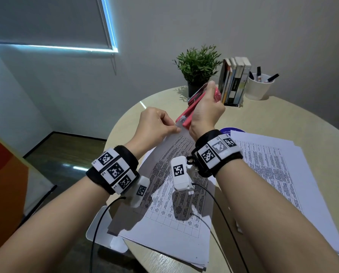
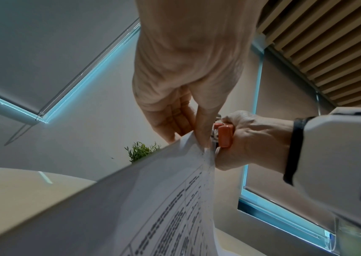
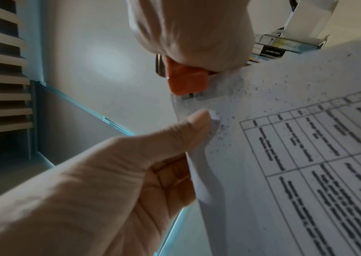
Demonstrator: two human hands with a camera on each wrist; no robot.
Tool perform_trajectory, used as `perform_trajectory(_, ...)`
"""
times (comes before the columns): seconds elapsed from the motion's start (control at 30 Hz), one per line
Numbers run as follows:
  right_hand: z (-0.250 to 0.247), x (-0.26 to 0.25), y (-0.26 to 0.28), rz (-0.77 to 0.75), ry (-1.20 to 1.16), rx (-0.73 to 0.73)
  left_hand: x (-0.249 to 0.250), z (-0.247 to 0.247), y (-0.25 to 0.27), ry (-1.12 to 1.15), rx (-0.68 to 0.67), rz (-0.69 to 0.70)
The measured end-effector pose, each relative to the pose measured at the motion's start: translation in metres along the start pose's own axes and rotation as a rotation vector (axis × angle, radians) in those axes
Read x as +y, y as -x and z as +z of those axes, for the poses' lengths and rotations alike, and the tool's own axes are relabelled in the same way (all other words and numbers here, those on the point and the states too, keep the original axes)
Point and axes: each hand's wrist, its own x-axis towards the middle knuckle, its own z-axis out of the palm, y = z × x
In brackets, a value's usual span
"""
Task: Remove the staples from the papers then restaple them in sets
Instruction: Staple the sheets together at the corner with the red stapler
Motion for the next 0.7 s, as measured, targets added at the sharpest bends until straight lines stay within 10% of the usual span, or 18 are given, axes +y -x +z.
perform_trajectory(0.2,0.001,0.004,-0.003,0.007,0.01,0.001,-0.004,0.0,0.001,-0.055,-0.044,0.037)
perform_trajectory(0.4,-0.002,-0.001,-0.007,0.04,-0.021,0.041,-0.026,0.0,0.007,-0.335,-0.372,-0.071)
perform_trajectory(0.7,-0.048,-0.049,-0.049,0.066,-0.157,0.149,-0.059,-0.04,-0.015,0.0,-0.283,-0.413)
